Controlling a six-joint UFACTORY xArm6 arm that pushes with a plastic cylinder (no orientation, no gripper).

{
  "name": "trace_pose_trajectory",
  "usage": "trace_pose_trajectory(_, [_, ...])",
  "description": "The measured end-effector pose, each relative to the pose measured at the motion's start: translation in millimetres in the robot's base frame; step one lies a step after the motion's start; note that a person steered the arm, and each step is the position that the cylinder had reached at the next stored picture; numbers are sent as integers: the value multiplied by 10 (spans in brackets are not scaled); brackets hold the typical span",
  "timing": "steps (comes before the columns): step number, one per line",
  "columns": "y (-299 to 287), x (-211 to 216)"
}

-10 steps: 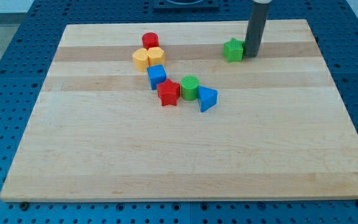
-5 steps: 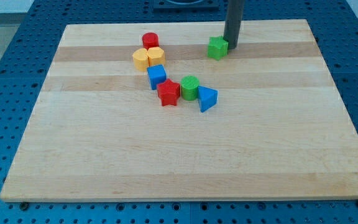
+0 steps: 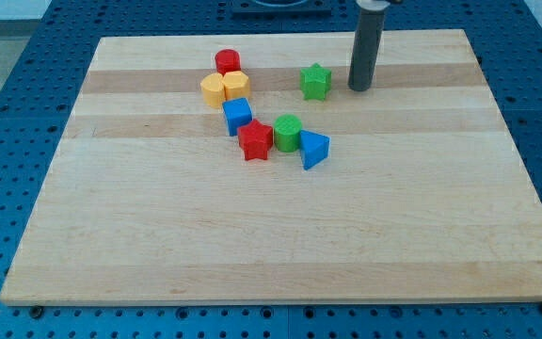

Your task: Move the green star diagonally top right to the red star

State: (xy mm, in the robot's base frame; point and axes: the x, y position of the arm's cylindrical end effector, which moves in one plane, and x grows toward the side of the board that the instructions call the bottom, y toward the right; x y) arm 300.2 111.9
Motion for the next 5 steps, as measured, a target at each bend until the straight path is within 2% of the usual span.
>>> trace_pose_trajectory(1, [-171, -302])
trace_pose_trajectory(2, [-484, -325])
trace_pose_trajectory(5, [-501, 201])
